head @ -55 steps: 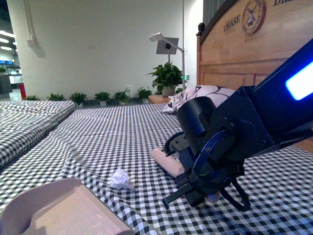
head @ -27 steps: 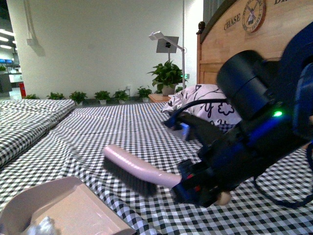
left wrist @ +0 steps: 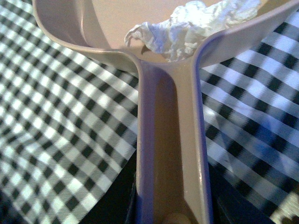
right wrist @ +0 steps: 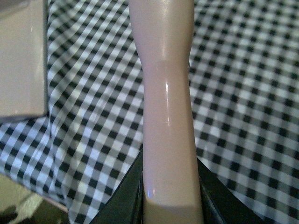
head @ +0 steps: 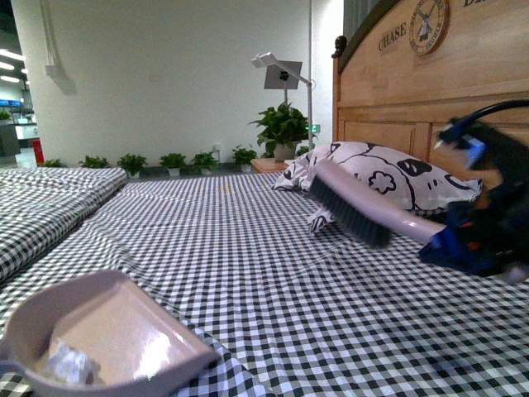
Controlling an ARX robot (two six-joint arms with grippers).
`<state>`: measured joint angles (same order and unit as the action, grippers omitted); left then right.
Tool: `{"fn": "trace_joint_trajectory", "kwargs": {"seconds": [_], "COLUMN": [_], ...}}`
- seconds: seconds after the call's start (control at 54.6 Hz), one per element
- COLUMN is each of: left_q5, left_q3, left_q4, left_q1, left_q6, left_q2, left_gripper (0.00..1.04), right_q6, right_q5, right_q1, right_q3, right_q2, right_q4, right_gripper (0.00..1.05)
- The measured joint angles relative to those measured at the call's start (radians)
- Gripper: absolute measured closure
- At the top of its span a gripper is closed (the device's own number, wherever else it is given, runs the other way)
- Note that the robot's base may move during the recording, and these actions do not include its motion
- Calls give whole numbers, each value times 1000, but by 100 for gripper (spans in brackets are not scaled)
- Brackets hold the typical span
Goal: Clean up trash
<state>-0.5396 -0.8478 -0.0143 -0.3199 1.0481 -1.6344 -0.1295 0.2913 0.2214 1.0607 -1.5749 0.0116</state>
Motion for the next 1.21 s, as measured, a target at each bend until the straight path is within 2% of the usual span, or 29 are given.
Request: {"fn": "trace_joint_trajectory", "kwargs": {"seconds": [0.311,0.403,0.512,0.659,0.897,1.208], "left_q5": [86,128,223,263,195,82], "left_q3": [41,57,72,106,207,314], "left_q4": [276,325,388,409,364,256], "left_q1": [15,16,16,8,10,-9], "left_q6": [-335,-439,-574,-682,-780,-811], "left_q2": [89,124,195,297,518,811], "left_gripper": [79,79,79,79,79,79], "right_q6": [117,167,226,306,369,447], "right_q5": [114,140,149,161,223,315], "right_q1": [-177,-218,-259,-296,-349,-423], "right_q3": [-195,-228,-259,-272,-298,-307], "right_q2": [284,370,502,636,834,1011], "right_q4": [-93,-104,-122,-117,-24,37], "right_gripper": [84,84,84,84,84,84]}}
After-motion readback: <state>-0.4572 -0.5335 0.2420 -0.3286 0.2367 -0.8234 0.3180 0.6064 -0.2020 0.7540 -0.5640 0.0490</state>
